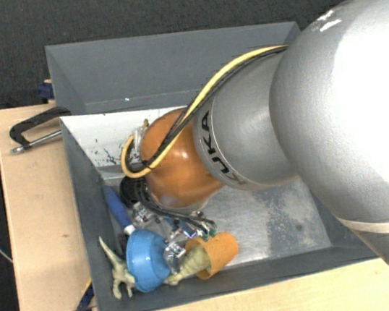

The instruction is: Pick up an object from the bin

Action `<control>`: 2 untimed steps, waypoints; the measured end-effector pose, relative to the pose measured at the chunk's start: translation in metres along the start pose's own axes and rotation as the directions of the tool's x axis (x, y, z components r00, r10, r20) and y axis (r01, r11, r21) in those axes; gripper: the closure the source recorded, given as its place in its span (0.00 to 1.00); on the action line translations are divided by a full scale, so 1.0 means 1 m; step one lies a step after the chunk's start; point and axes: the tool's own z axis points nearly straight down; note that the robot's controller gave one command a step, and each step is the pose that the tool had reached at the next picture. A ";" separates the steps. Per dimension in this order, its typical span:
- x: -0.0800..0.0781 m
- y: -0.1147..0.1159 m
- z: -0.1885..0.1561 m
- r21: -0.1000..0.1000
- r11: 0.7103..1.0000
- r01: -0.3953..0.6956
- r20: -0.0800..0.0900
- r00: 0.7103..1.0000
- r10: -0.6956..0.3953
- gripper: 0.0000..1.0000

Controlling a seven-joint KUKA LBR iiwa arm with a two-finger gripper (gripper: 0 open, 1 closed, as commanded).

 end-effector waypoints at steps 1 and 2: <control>0.000 0.000 0.000 -0.001 1.000 0.000 0.002 1.000 0.000 1.00; 0.010 0.005 -0.151 -0.018 1.000 -0.003 0.008 1.000 0.003 1.00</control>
Offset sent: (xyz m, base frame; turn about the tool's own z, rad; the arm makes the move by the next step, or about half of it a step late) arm 0.0000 0.0000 0.0000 0.0000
